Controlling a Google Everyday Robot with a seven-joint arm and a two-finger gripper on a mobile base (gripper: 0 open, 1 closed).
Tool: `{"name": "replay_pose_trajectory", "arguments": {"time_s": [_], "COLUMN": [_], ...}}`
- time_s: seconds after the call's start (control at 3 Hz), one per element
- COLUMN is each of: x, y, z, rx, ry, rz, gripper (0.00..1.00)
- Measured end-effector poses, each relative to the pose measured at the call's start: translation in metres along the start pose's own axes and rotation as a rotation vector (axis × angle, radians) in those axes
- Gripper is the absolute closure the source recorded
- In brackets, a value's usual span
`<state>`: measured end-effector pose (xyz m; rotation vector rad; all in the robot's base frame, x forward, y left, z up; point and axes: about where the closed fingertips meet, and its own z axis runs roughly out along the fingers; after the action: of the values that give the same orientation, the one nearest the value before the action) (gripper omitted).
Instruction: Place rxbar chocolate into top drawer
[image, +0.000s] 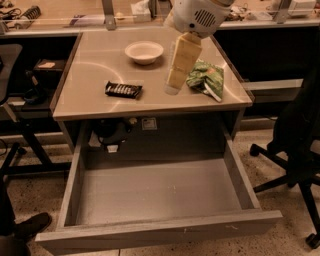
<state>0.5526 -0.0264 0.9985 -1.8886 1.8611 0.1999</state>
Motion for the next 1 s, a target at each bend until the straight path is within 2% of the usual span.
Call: {"name": "replay_pose_trajectory", "arguments": {"time_s": [0.33, 0.67, 1.0], "x": [-0.003, -0.006, -0.014], "y": [-0.002, -0.005, -0.031], "z": [-0.001, 0.019, 0.048], "rx": [0.009, 0.006, -0.011], "ry": [-0.006, -0.053, -0.070], "rz": [-0.003, 0.017, 0.057], "gripper": [0.00, 0.00, 0.00]}}
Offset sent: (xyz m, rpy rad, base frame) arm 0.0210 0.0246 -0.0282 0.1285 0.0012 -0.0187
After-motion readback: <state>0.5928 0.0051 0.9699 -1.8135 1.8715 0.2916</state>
